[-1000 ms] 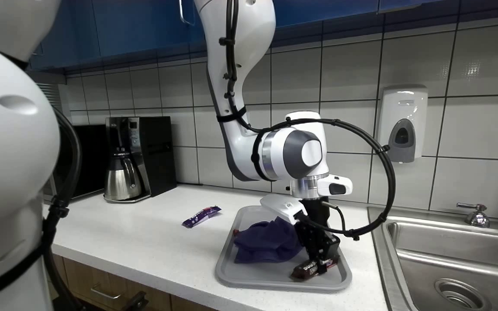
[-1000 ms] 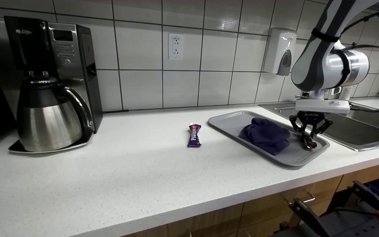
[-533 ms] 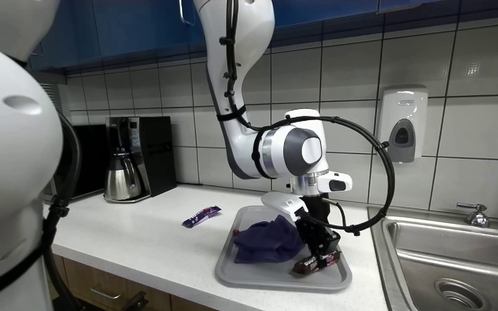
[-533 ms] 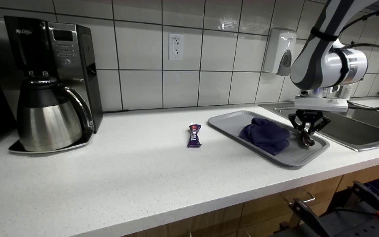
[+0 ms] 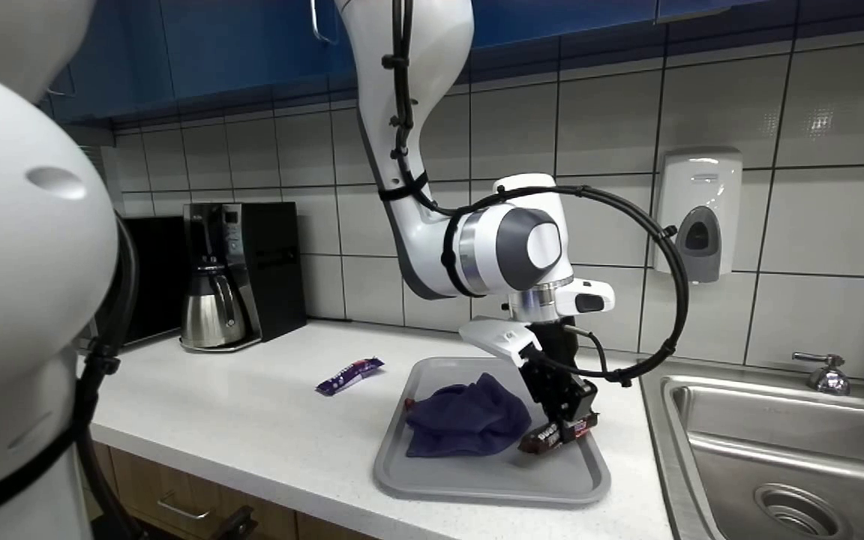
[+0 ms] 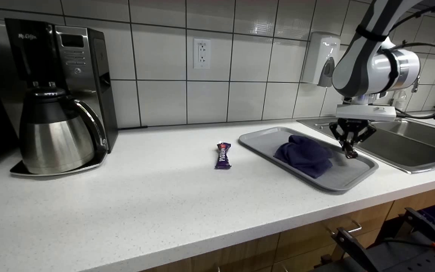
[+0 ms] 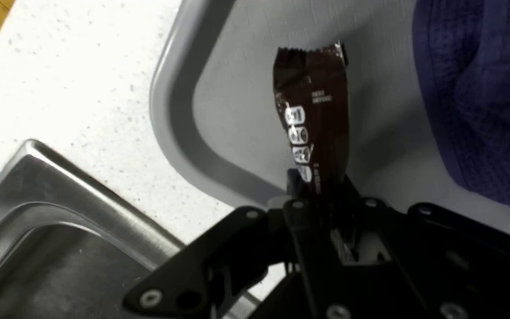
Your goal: Remove the sachets from the tray, one at a time
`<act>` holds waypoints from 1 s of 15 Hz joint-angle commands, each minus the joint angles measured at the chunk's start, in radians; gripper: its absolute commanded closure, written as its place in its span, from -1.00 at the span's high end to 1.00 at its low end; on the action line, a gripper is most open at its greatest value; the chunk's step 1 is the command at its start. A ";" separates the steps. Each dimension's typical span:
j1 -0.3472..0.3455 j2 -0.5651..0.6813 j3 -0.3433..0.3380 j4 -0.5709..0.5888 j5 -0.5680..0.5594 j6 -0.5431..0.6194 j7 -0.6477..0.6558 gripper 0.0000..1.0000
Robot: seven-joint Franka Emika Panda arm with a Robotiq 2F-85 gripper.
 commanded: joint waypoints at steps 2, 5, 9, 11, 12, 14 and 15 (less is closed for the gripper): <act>-0.015 -0.051 -0.018 0.015 -0.007 -0.009 -0.055 -0.91; -0.049 -0.067 0.000 0.030 0.013 -0.024 -0.104 -0.91; -0.098 -0.068 0.021 0.054 0.040 -0.046 -0.167 -0.91; -0.129 -0.060 0.036 0.071 0.064 -0.065 -0.208 -0.91; -0.147 -0.056 0.048 0.081 0.081 -0.080 -0.232 -0.91; -0.176 -0.046 0.065 0.101 0.106 -0.111 -0.274 -0.91; -0.187 -0.039 0.068 0.113 0.113 -0.129 -0.289 -0.91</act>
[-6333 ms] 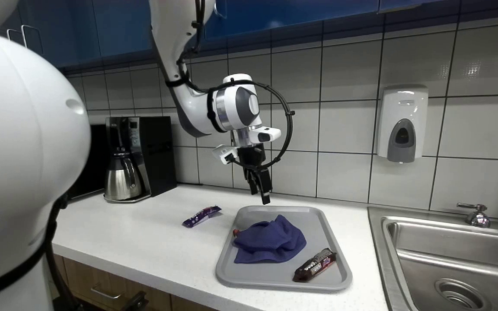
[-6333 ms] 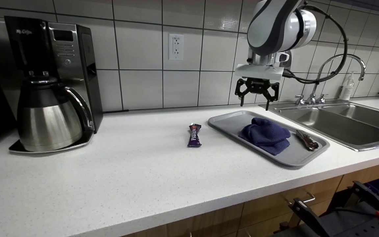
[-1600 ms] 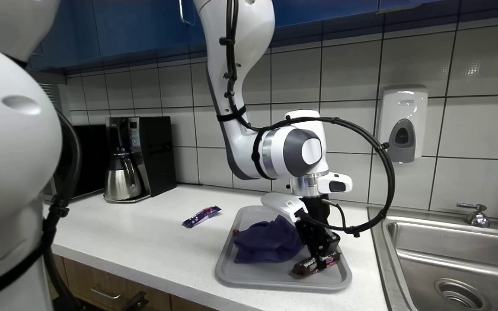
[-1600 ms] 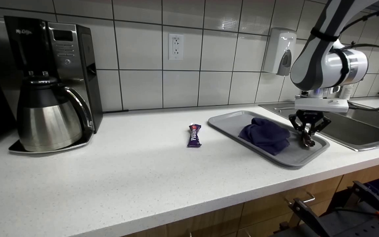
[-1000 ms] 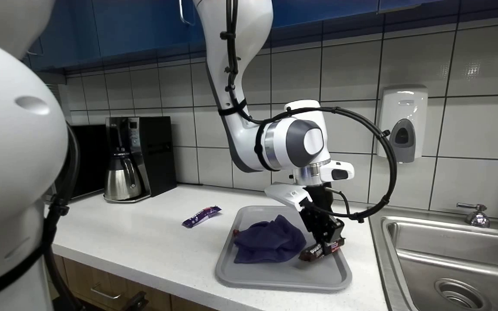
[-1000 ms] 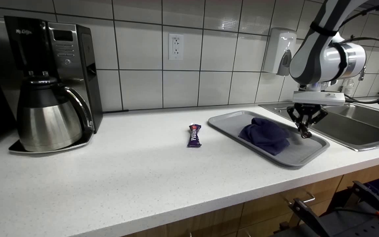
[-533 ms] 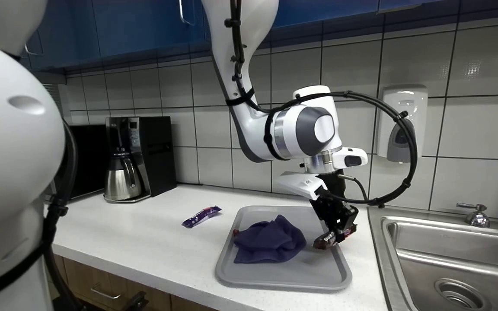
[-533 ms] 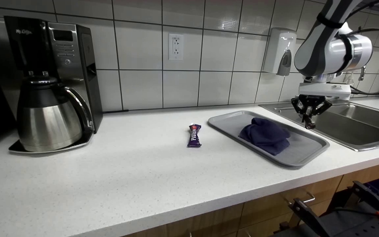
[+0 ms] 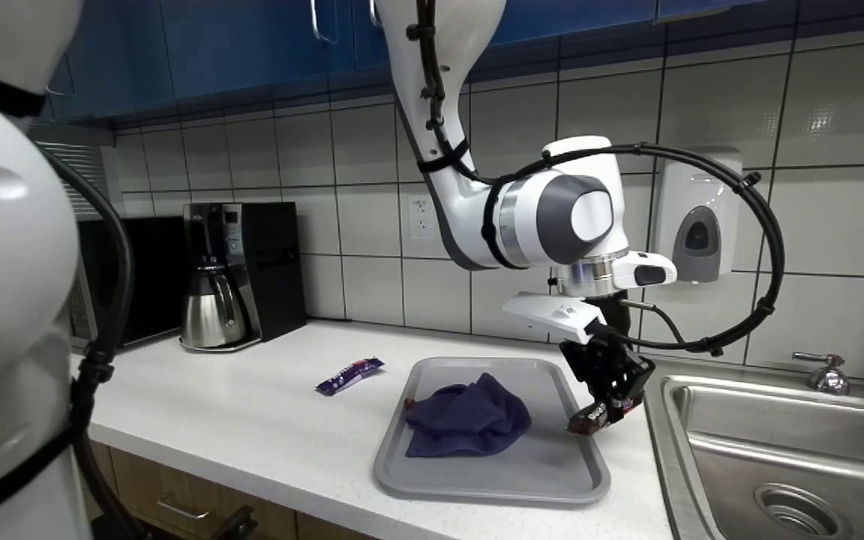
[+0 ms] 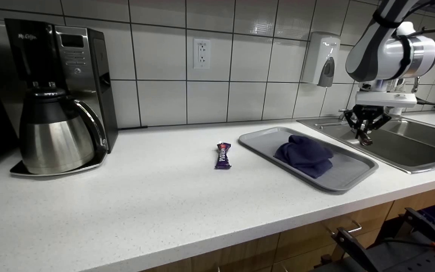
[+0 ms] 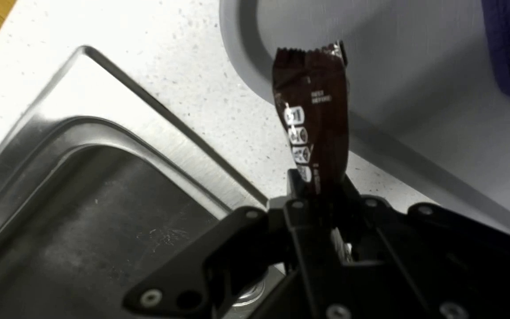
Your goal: Remove the sachets from the tray, one at a time
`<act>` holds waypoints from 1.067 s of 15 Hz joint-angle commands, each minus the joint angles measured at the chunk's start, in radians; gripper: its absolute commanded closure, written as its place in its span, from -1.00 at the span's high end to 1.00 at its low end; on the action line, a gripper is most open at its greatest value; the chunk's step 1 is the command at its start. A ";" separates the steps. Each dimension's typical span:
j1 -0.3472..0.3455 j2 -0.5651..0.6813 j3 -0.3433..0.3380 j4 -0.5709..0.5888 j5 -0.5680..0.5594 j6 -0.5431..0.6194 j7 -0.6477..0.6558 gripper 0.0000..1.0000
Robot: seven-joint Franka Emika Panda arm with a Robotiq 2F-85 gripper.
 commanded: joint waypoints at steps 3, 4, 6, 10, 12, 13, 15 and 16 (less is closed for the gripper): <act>-0.082 0.017 0.045 0.070 0.045 -0.112 -0.101 -0.91; -0.088 0.022 0.045 0.075 0.045 -0.119 -0.106 -0.91; -0.095 0.033 0.044 0.085 0.042 -0.135 -0.109 -0.91; -0.107 0.070 0.043 0.110 0.036 -0.153 -0.118 -0.91; -0.108 0.090 0.041 0.127 0.032 -0.163 -0.116 -0.91; -0.110 0.099 0.041 0.133 0.033 -0.165 -0.116 -0.91; -0.112 0.116 0.039 0.148 0.031 -0.171 -0.115 -0.91; -0.114 0.122 0.040 0.154 0.032 -0.174 -0.116 -0.91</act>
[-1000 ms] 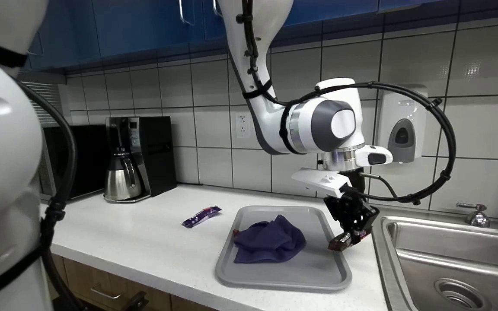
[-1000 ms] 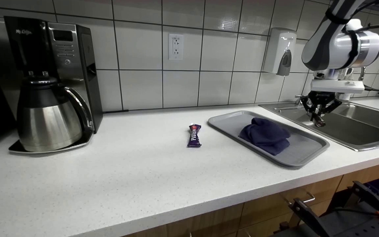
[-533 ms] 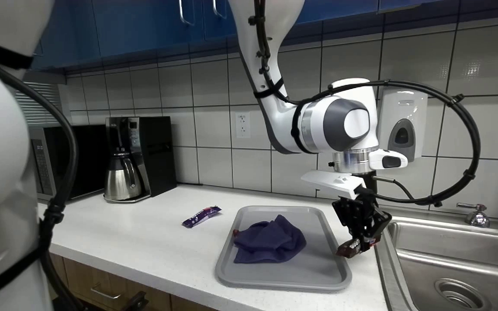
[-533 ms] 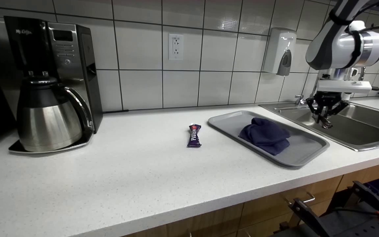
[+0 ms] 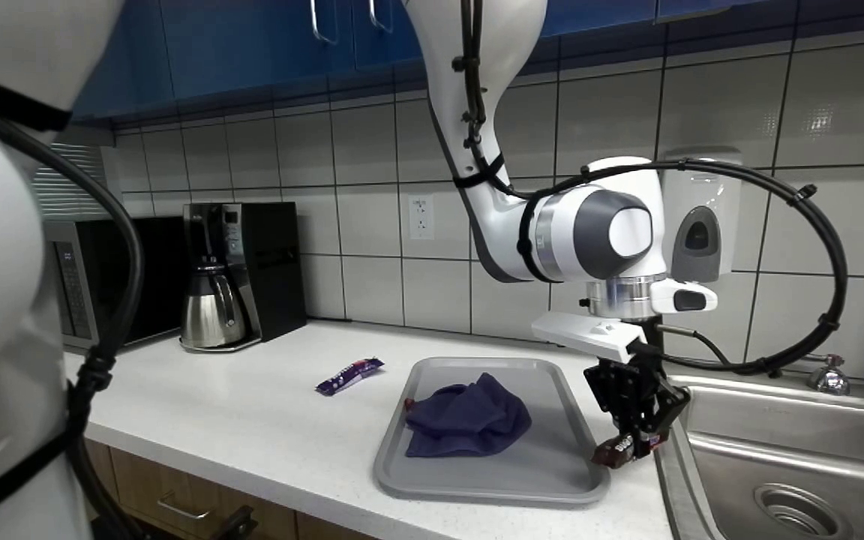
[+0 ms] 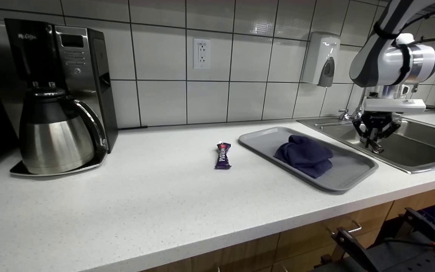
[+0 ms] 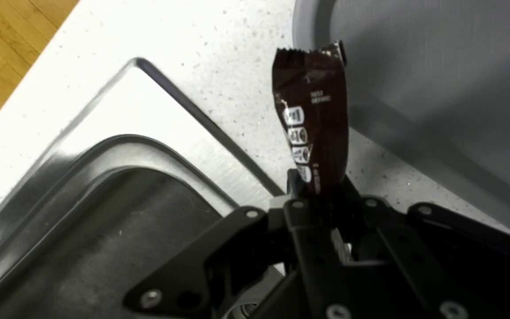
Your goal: Remove the sachets from the tray, one at a time
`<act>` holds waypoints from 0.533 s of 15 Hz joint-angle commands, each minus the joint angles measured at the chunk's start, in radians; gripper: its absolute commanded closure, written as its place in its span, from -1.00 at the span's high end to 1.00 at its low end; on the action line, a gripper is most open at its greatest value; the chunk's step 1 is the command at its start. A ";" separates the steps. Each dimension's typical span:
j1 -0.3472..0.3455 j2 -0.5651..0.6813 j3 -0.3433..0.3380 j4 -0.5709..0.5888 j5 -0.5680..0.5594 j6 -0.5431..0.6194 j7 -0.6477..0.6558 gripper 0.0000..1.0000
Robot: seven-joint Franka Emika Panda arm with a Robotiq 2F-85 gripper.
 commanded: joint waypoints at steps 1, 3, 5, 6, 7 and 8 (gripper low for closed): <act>-0.030 0.031 0.018 0.055 0.008 -0.050 -0.032 -0.91; -0.032 0.042 0.019 0.064 0.008 -0.055 -0.032 -0.91; -0.032 0.053 0.019 0.072 0.007 -0.057 -0.031 -0.91; -0.032 0.058 0.019 0.076 0.008 -0.059 -0.030 -0.91; -0.032 0.062 0.019 0.081 0.007 -0.060 -0.030 -0.91; -0.032 0.067 0.019 0.086 0.006 -0.062 -0.030 -0.91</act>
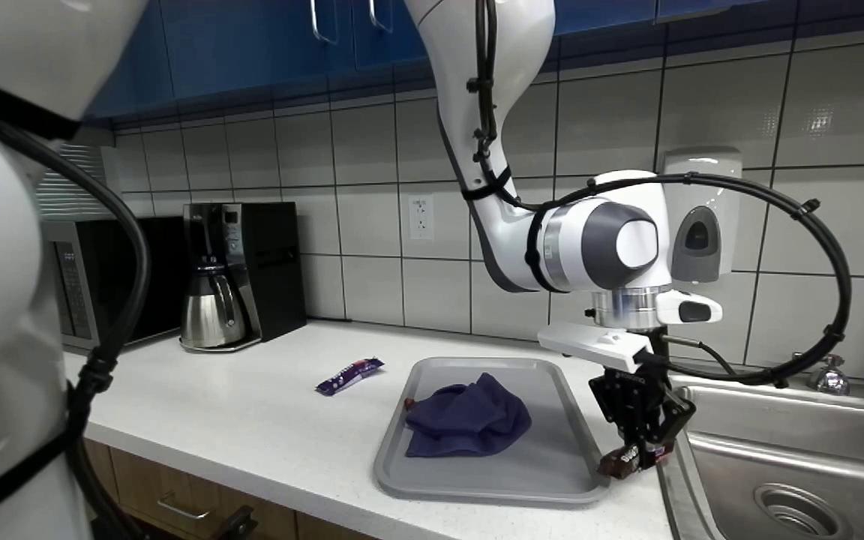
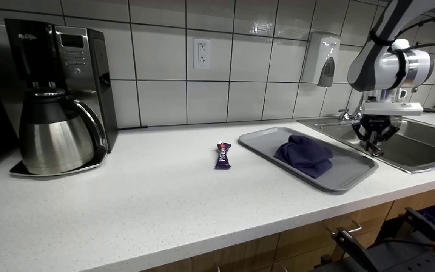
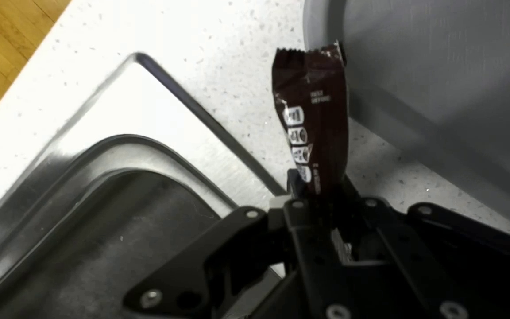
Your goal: Remove the sachets from the tray, one at a time
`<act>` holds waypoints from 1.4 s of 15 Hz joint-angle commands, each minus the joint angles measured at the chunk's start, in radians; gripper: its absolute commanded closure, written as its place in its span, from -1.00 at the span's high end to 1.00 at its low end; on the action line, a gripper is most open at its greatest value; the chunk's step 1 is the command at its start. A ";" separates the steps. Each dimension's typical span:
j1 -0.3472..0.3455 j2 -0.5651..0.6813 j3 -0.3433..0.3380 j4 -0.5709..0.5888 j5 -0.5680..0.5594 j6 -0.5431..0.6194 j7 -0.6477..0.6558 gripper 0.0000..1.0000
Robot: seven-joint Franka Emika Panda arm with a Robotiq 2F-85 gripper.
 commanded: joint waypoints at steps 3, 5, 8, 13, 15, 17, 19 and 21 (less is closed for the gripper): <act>-0.025 0.027 0.019 0.056 0.004 -0.049 -0.029 -0.91; -0.025 0.034 0.020 0.063 0.004 -0.055 -0.027 -0.13; -0.022 0.037 0.019 0.066 0.002 -0.055 -0.024 0.19; -0.018 0.034 0.017 0.068 -0.001 -0.052 -0.020 0.92; -0.016 0.031 0.018 0.067 -0.001 -0.052 -0.020 1.00; -0.014 0.024 0.022 0.064 0.000 -0.050 -0.022 1.00; -0.010 0.014 0.027 0.059 -0.001 -0.046 -0.024 1.00; -0.006 0.002 0.034 0.051 -0.002 -0.040 -0.025 1.00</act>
